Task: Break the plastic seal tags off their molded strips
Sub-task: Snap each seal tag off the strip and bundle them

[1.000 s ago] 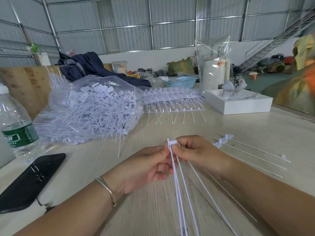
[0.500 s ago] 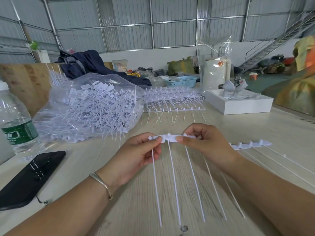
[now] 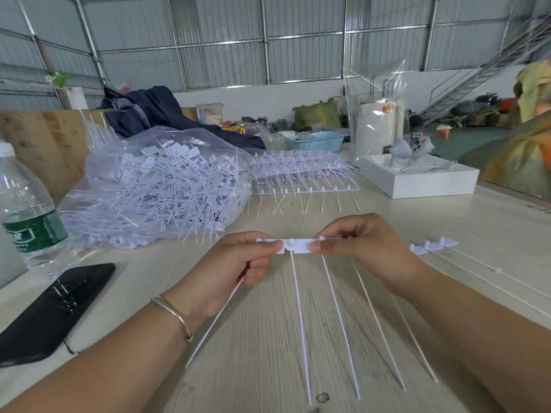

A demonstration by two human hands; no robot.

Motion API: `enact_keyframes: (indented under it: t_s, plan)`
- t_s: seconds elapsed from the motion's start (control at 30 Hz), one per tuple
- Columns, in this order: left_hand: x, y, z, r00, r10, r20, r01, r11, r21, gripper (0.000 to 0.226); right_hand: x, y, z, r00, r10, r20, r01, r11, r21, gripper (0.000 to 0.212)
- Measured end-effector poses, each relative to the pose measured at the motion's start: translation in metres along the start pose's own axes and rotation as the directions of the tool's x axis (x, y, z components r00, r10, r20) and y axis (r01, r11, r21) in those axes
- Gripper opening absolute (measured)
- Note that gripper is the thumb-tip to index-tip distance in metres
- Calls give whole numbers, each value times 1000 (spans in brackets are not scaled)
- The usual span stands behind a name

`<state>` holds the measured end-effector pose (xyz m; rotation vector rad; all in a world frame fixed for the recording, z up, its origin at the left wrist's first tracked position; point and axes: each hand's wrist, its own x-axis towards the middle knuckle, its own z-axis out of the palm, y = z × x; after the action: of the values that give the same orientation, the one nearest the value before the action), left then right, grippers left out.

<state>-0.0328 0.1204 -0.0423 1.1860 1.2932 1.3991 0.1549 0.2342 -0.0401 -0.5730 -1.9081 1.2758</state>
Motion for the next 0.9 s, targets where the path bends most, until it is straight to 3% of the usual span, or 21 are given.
enact_keyframes:
  t_s: [0.13, 0.3, 0.4, 0.47, 0.5, 0.53, 0.57, 0.63, 0.7, 0.77, 0.9]
  plan:
    - [-2, 4, -3, 998, -49, 36, 46, 996, 80, 9, 0, -2, -1, 996, 44, 72, -41, 999, -32, 11]
    - [0, 1, -5, 981, -180, 76, 163, 968, 190, 29, -4, -3, 1, 981, 67, 183, -53, 996, -77, 11]
    - [-1, 3, -3, 978, -202, 59, 176, 940, 292, 24, -5, -4, 6, 971, 82, 226, -56, 991, -118, 7]
    - [-2, 1, 1, 993, -95, -65, 115, 866, 486, 17, -5, -4, 10, 974, 95, 206, -62, 985, -162, 5]
    - [0, -2, -1, 988, 2, -157, 97, 781, 617, 17, -5, -4, 11, 977, 102, 186, -68, 981, -180, 6]
    - [2, -5, -3, 964, 97, -247, 113, 694, 711, 22, -5, -4, 11, 981, 100, 169, -67, 979, -192, 7]
    - [4, -8, -6, 933, 162, -323, 135, 673, 727, 24, -6, -4, 11, 985, 84, 154, -53, 980, -192, 8]
    - [5, -7, -10, 904, 181, -386, 96, 797, 597, 18, -6, -4, 12, 992, 30, 124, -7, 983, -181, 11]
    - [5, -5, -8, 943, 79, -325, 50, 927, 371, 20, -5, -1, 13, 996, -16, 91, 35, 975, -218, 10]
    - [6, -9, -2, 965, 17, -260, 45, 972, 229, 32, -2, 4, 15, 997, -21, 70, 39, 961, -273, 8]
    - [6, -14, 7, 952, -36, -303, 88, 983, 160, 37, 0, 8, 14, 998, -18, 63, 33, 970, -241, 8]
